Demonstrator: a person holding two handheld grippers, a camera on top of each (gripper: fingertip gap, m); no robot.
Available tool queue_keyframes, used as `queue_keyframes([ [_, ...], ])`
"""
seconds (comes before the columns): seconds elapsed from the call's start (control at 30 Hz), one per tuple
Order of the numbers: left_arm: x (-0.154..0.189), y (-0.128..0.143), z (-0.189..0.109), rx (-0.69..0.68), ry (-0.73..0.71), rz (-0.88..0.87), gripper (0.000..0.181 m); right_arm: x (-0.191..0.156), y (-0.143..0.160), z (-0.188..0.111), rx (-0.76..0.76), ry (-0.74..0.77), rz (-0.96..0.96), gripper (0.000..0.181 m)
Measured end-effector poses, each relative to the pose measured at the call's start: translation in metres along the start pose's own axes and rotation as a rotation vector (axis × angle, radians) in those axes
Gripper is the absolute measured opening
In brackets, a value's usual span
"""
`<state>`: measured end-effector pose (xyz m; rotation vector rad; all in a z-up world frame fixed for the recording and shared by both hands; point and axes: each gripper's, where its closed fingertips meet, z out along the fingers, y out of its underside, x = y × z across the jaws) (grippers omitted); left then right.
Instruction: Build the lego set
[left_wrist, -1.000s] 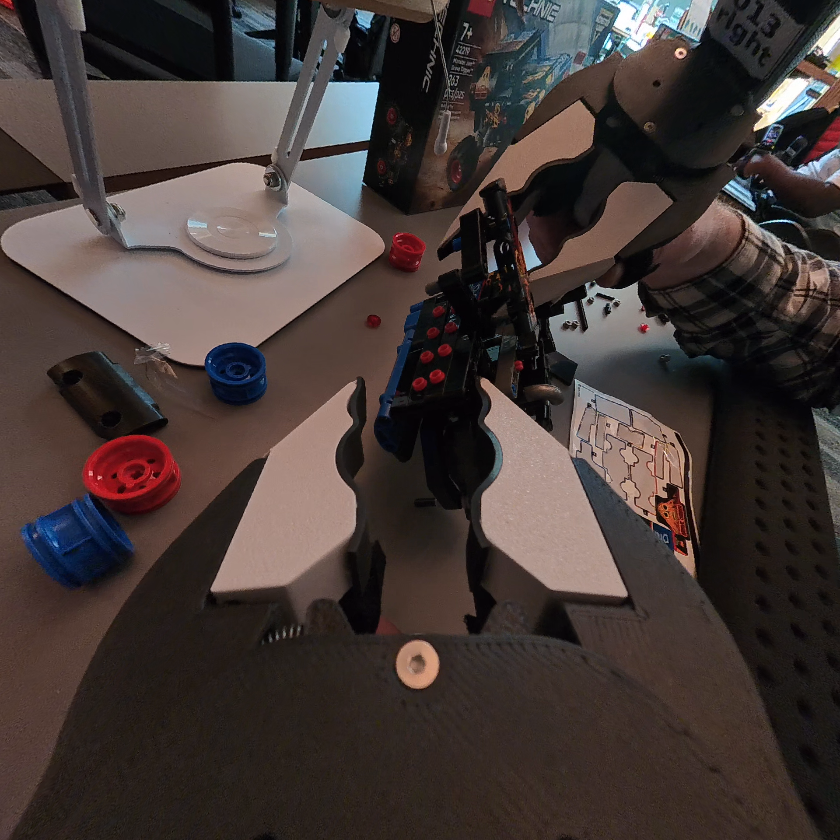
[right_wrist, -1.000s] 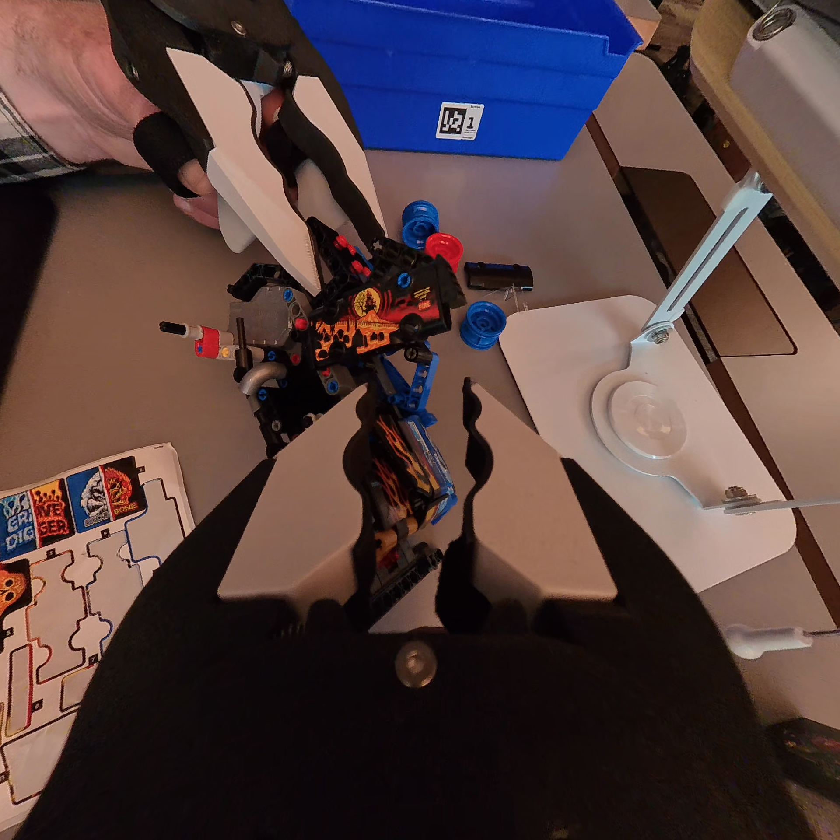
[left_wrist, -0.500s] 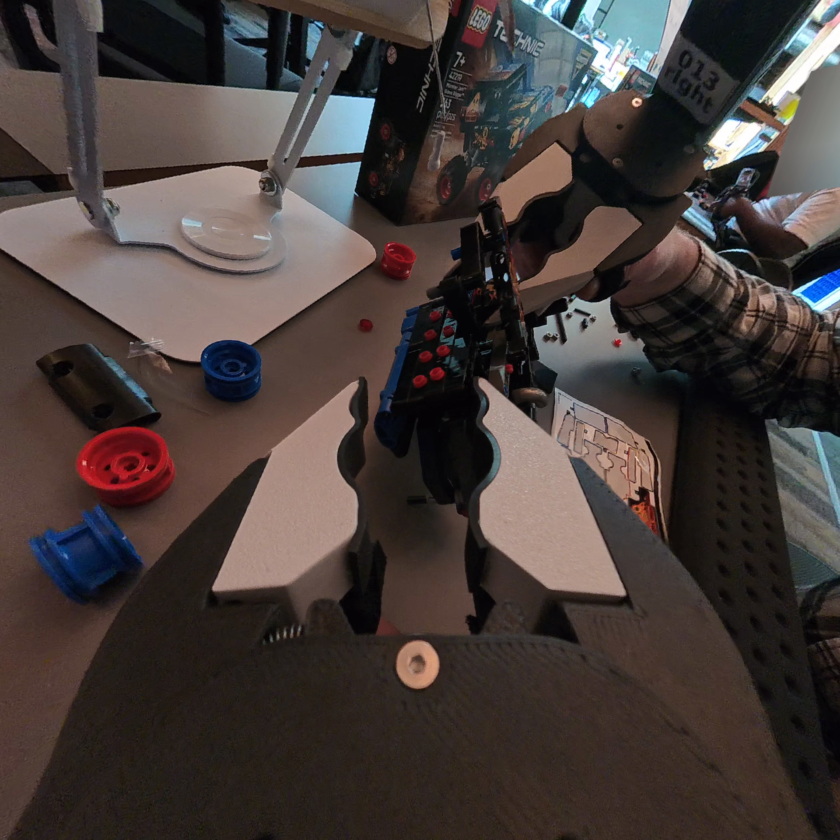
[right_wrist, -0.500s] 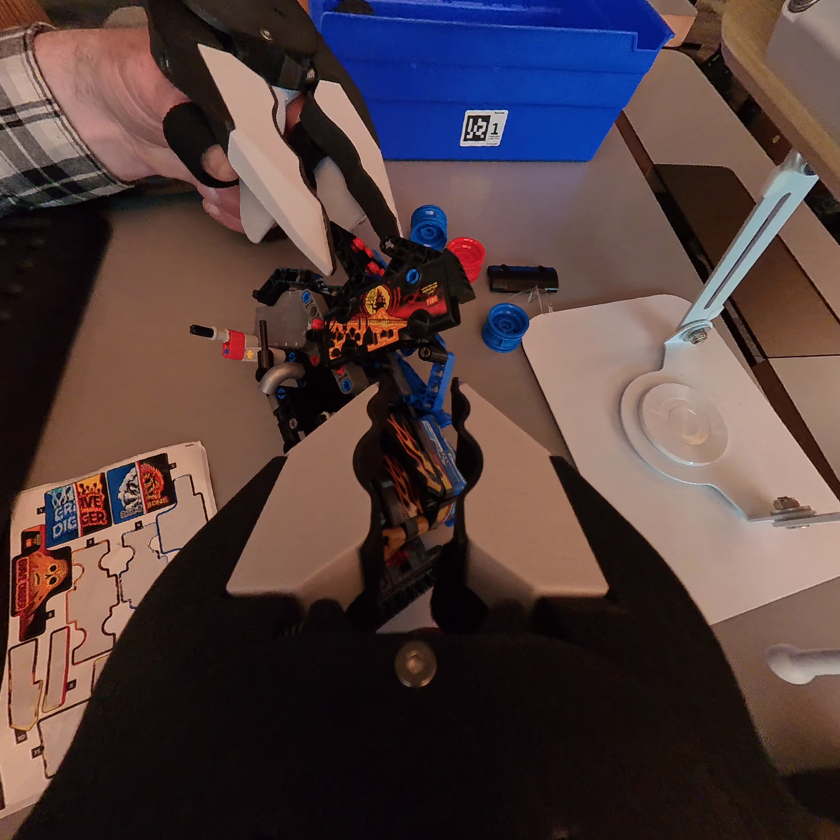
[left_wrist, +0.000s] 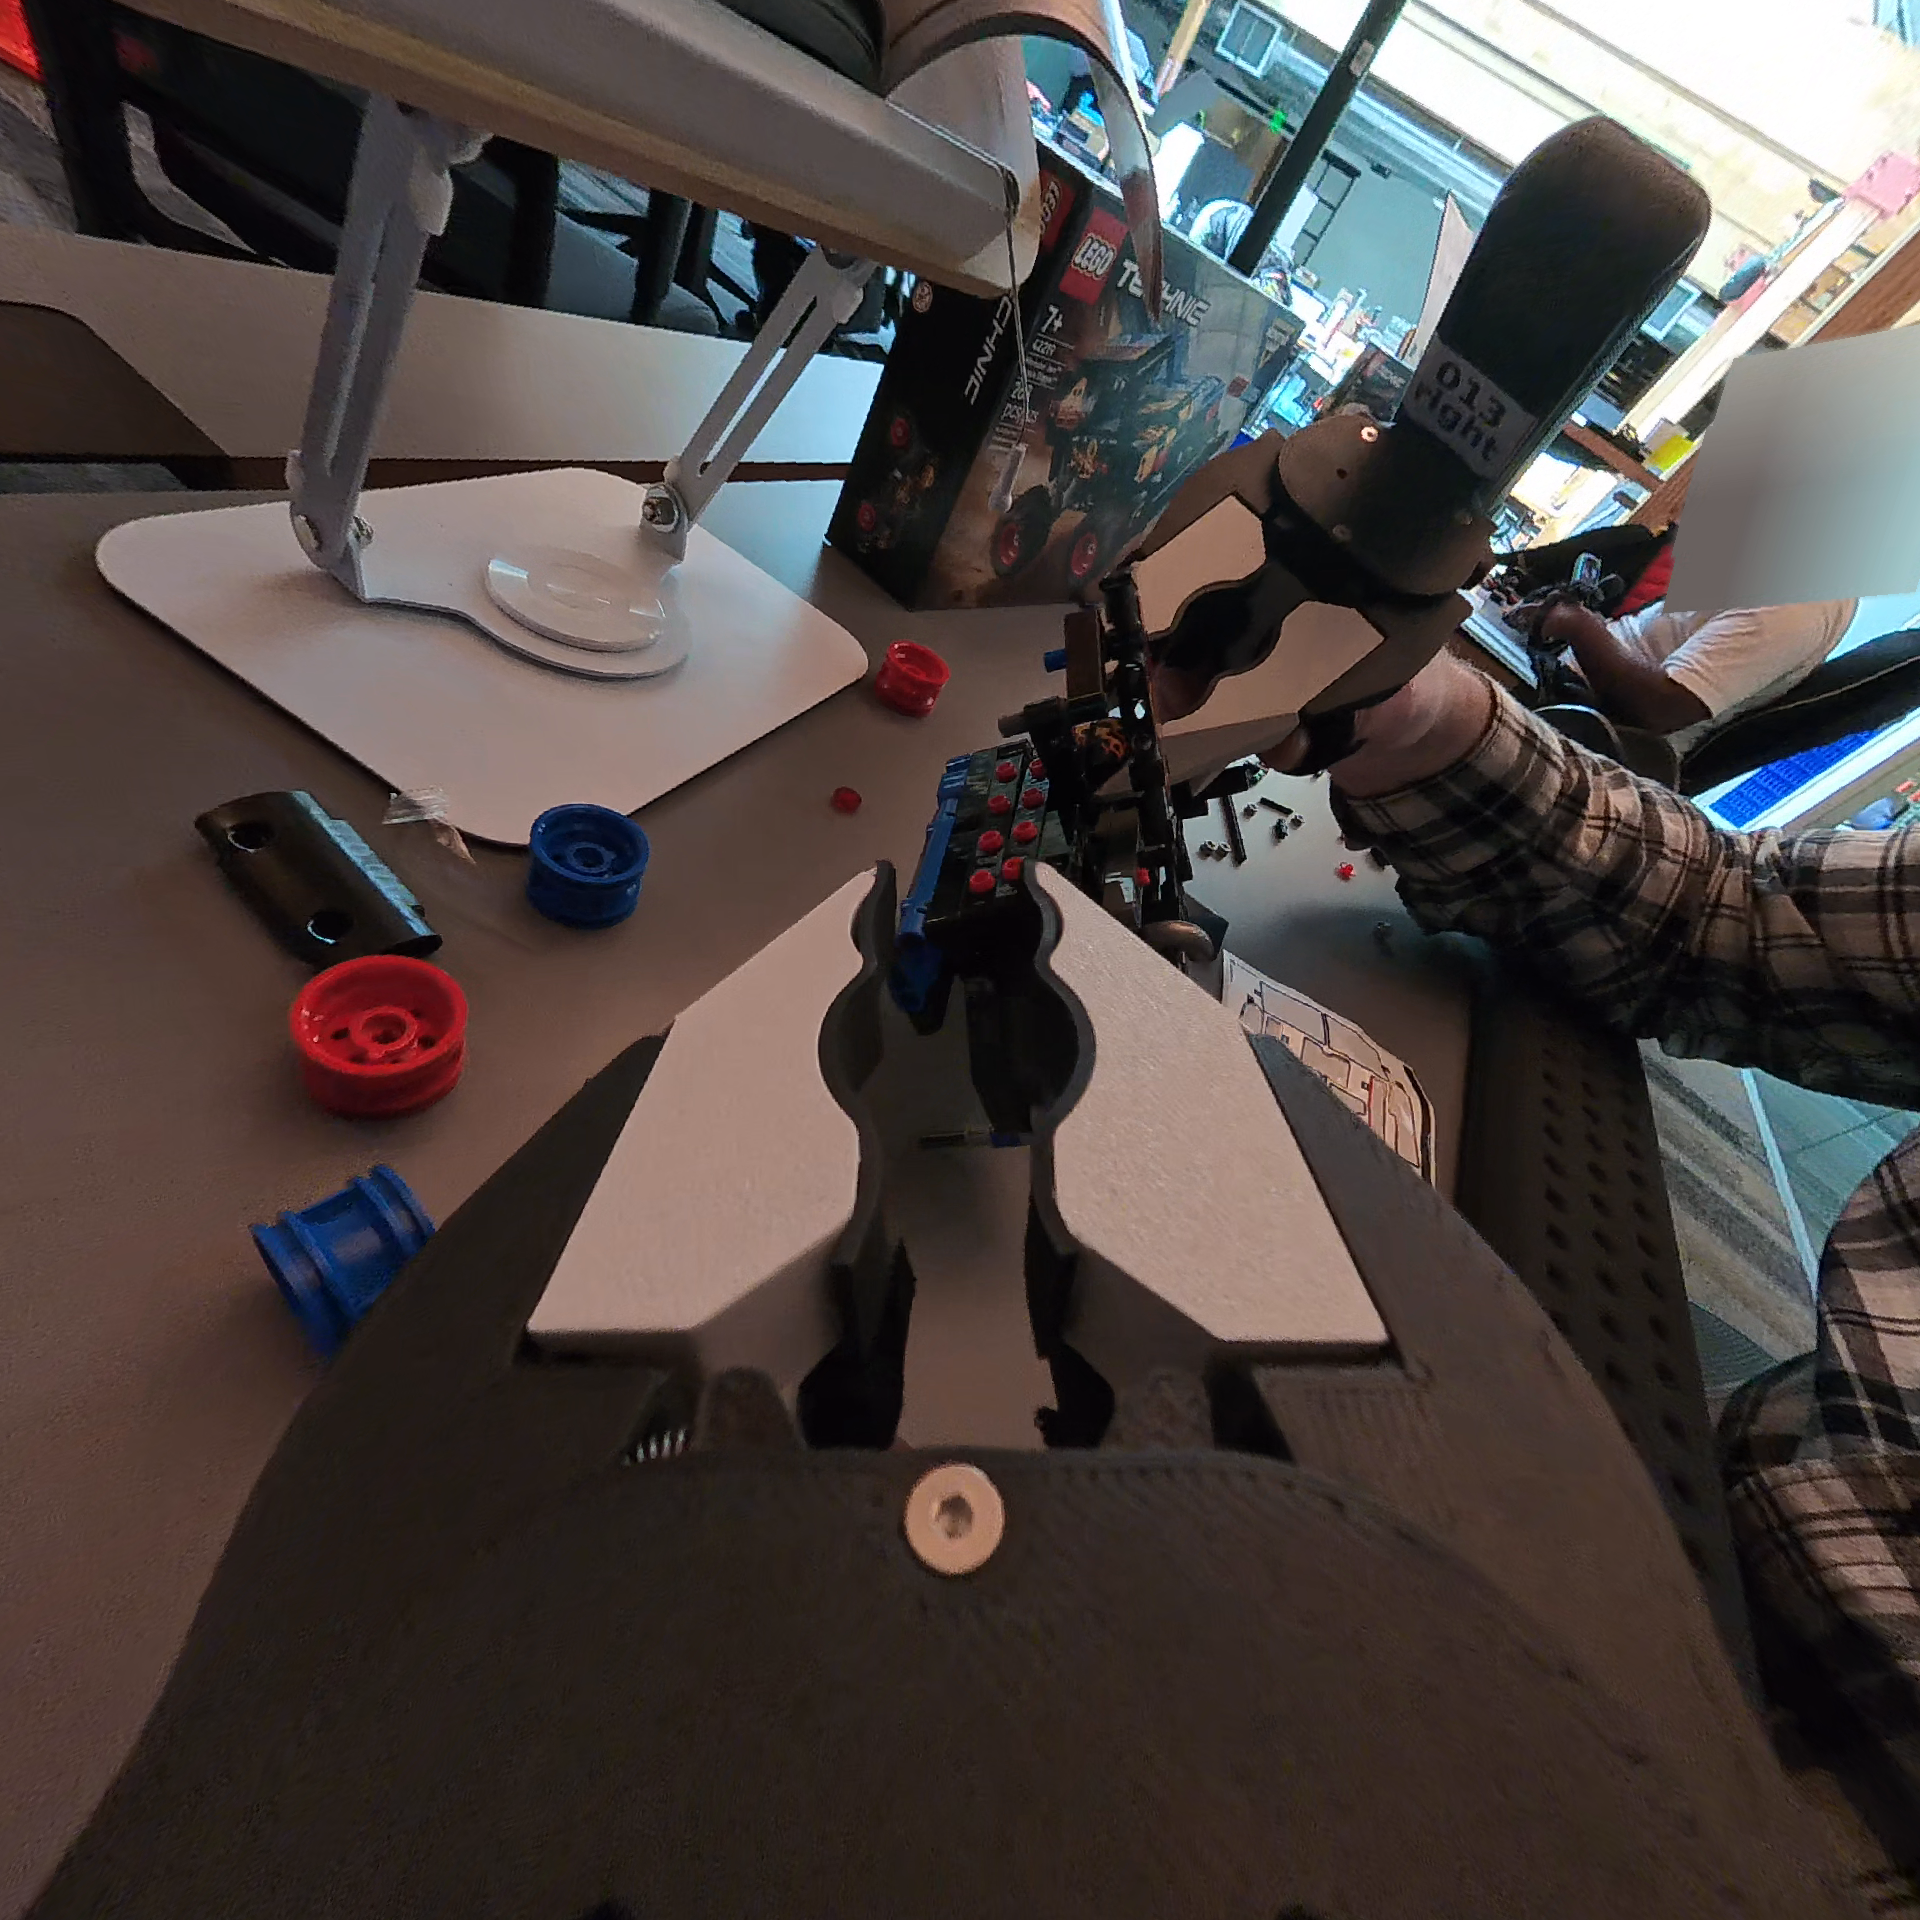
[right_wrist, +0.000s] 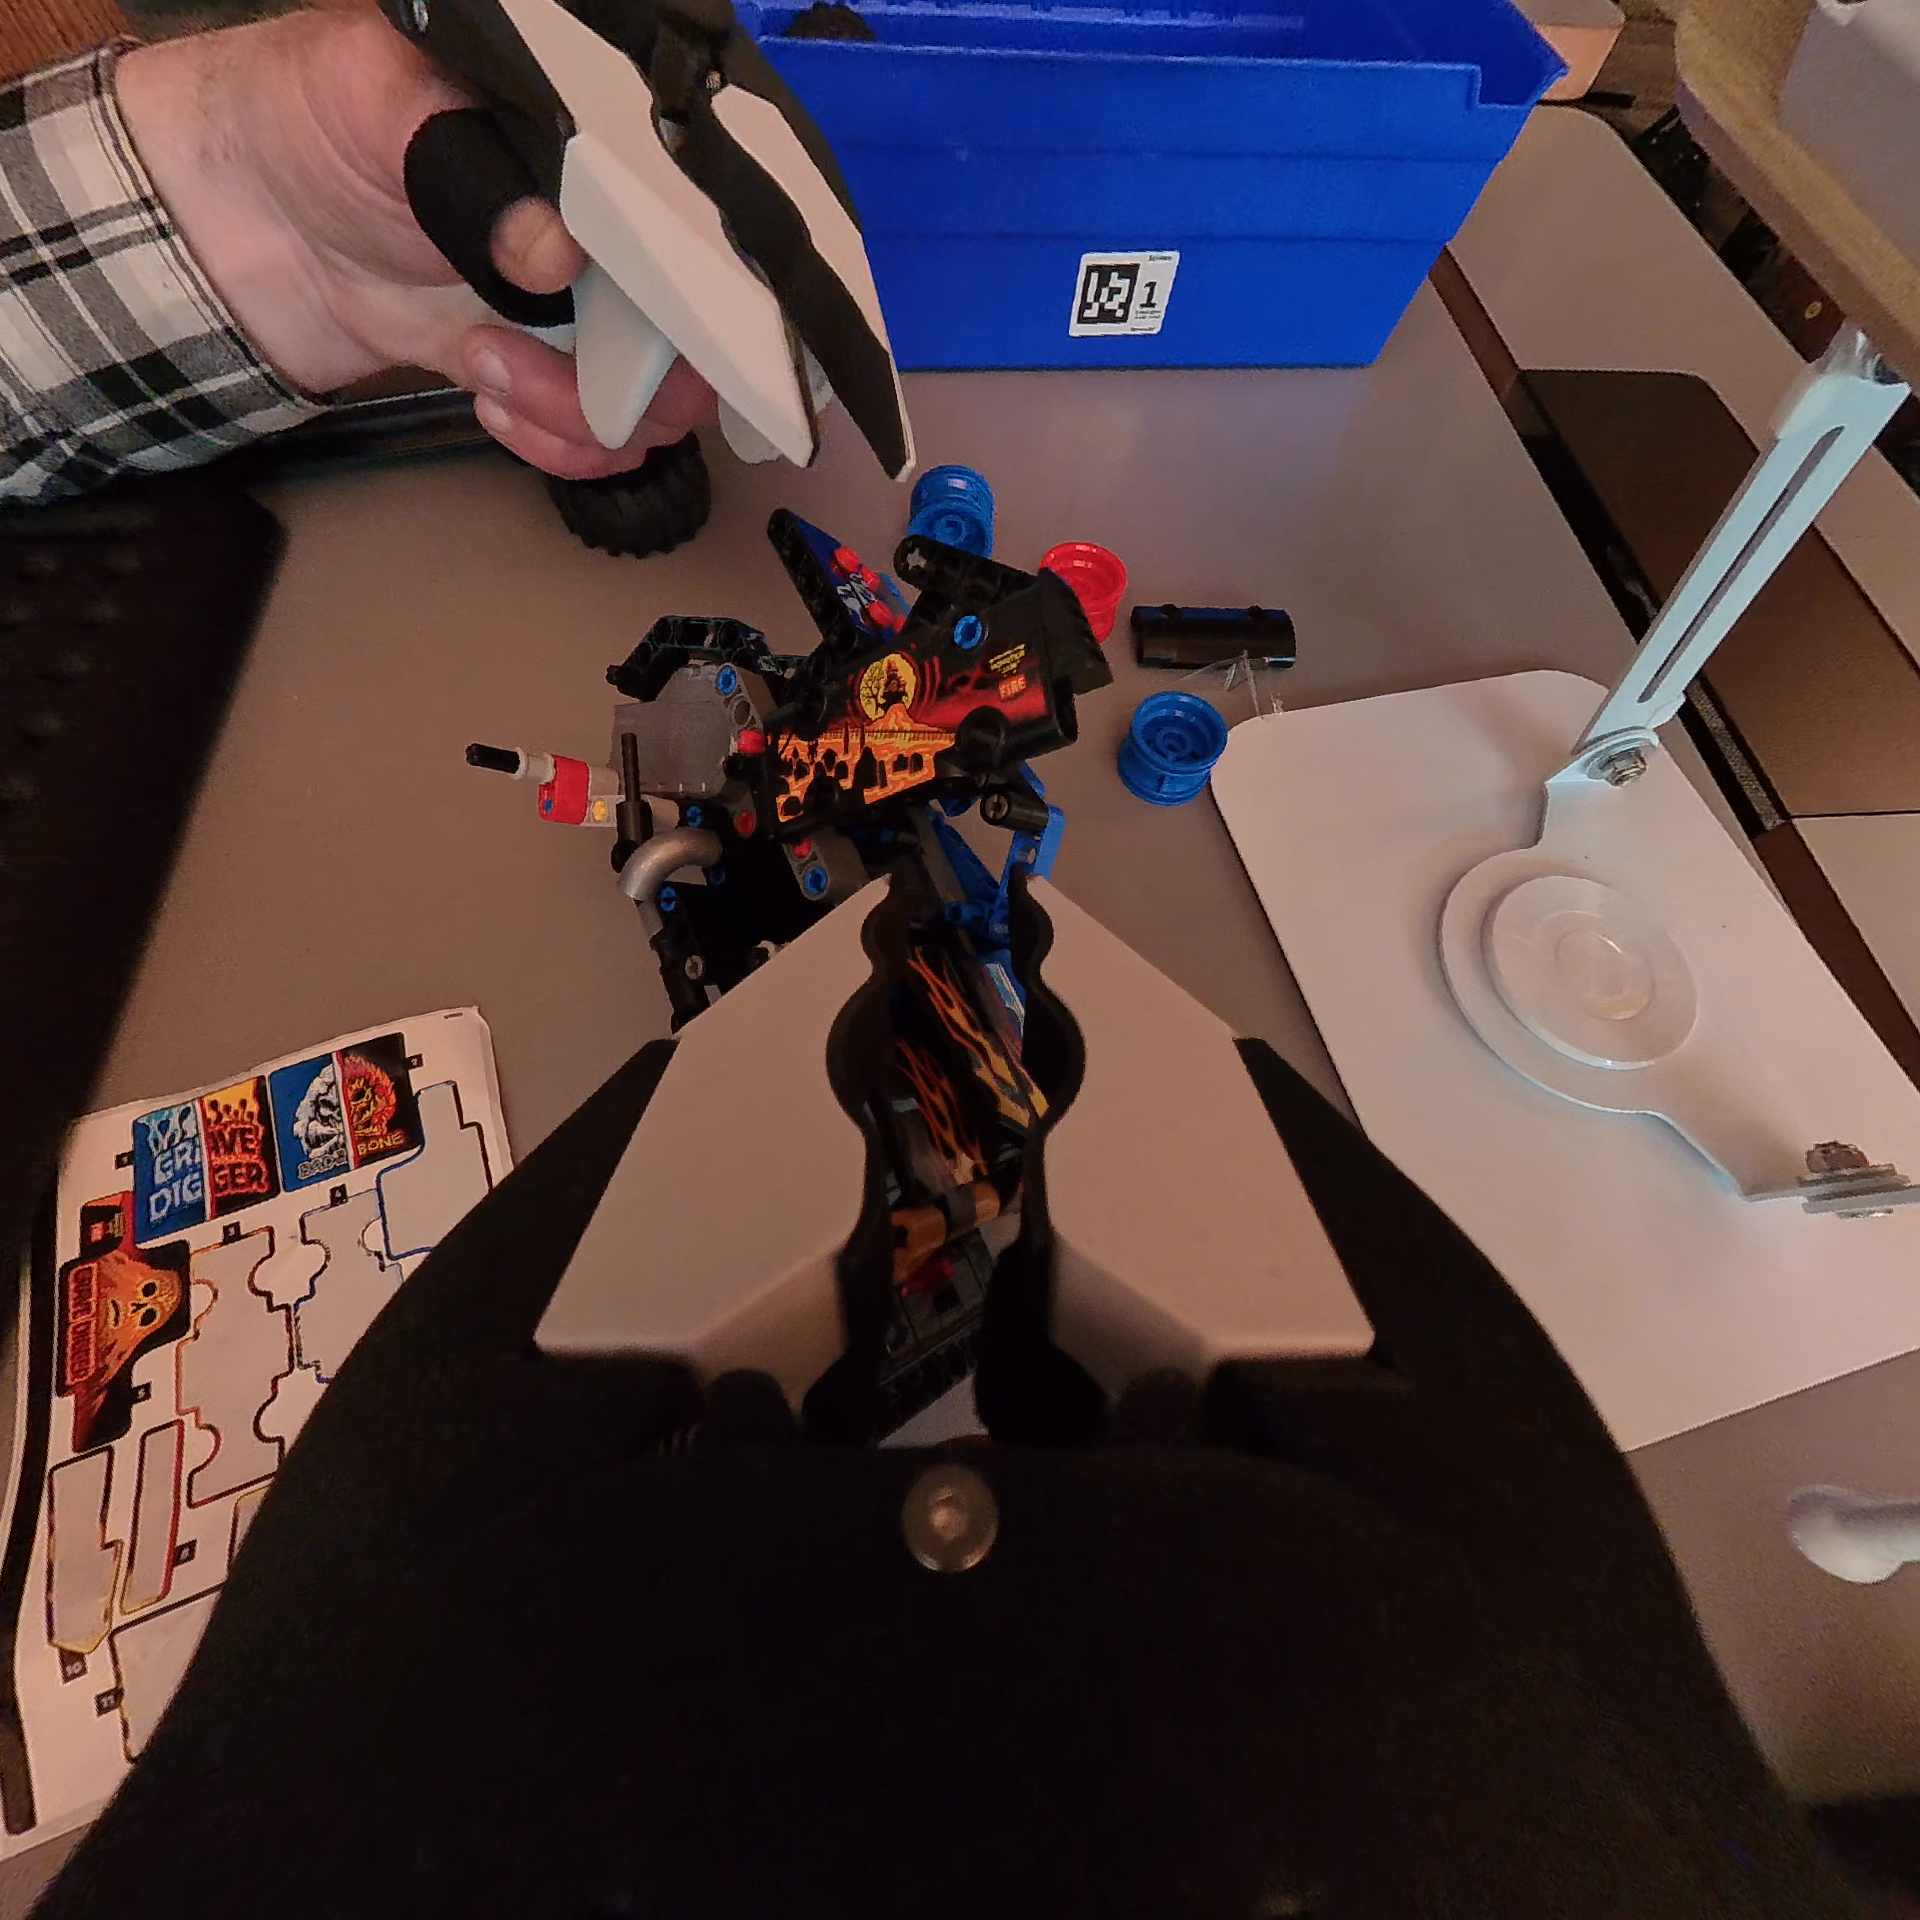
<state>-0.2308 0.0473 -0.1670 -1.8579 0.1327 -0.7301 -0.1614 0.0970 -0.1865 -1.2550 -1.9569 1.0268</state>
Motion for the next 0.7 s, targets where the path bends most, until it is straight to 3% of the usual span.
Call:
queue_keyframes([
  [0.27,0.007,0.007,0.010,-0.033,0.019,0.030,0.036,0.001,0.000,0.001,0.005,-0.003,0.027,0.017],
  [0.7,0.008,0.014,0.019,-0.058,0.013,0.037,0.028,0.002,-0.001,0.000,0.014,-0.012,0.060,0.019],
])
